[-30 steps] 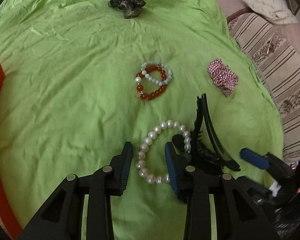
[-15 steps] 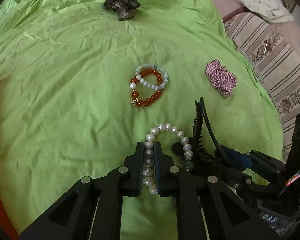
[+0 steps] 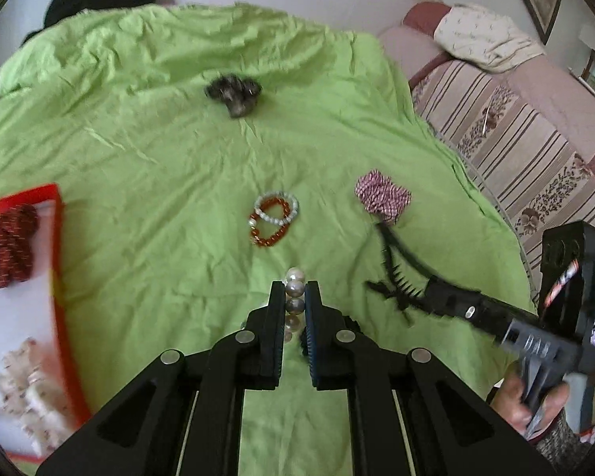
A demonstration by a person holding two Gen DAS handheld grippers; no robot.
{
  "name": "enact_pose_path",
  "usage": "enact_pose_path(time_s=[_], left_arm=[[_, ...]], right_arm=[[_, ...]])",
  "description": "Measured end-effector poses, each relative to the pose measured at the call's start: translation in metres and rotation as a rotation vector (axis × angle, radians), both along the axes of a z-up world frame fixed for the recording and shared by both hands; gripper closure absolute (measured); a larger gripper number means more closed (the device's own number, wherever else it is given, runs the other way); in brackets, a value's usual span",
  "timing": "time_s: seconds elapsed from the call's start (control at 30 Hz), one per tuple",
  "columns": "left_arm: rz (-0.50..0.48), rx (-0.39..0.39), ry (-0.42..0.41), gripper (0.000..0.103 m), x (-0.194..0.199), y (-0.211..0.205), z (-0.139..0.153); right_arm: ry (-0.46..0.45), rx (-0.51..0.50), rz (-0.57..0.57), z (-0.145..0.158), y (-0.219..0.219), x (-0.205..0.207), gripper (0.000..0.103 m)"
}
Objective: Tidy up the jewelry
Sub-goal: 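Carry the pearl bracelet and claw clip to the tray and open both tools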
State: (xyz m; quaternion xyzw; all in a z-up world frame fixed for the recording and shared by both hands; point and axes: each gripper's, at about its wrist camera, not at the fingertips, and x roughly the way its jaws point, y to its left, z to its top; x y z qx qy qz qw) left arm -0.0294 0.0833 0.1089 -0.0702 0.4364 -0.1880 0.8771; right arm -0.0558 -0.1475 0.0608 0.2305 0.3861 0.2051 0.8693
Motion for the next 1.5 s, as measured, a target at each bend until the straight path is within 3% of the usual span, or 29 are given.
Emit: enact_pose_path(time_s=[0.2, 0.5, 0.67, 0.9, 1.23, 1.4, 1.5], left_arm=[[0.035, -0.013, -0.06, 0.094, -0.029, 0.024, 0.028], [0.141, -0.026, -0.15, 0.094, -0.058, 0.082, 0.067], [0.246, 0.019, -0.166, 0.094, -0.062, 0.131, 0.076], [0.373, 0.05, -0.131, 0.094, -0.05, 0.203, 0.067], [0.51, -0.055, -0.063, 0.094, -0.025, 0.285, 0.023], [0.566, -0.038, -0.001, 0.094, -0.015, 0.31, -0.004], [0.62, 0.039, 0.009, 0.094, -0.011, 0.321, -0.012]], right_arm=[[0.036, 0.132, -0.003, 0.003, -0.013, -0.013, 0.069], [-0.005, 0.021, 0.054, 0.029, 0.024, -0.029, 0.069], [-0.019, -0.041, 0.114, 0.039, 0.063, -0.03, 0.069], [-0.027, -0.114, 0.214, 0.049, 0.132, -0.022, 0.069], [-0.061, -0.259, 0.347, 0.055, 0.249, 0.003, 0.069], [-0.057, -0.308, 0.418, 0.044, 0.308, 0.027, 0.069], [-0.055, -0.331, 0.452, 0.035, 0.337, 0.036, 0.069]])
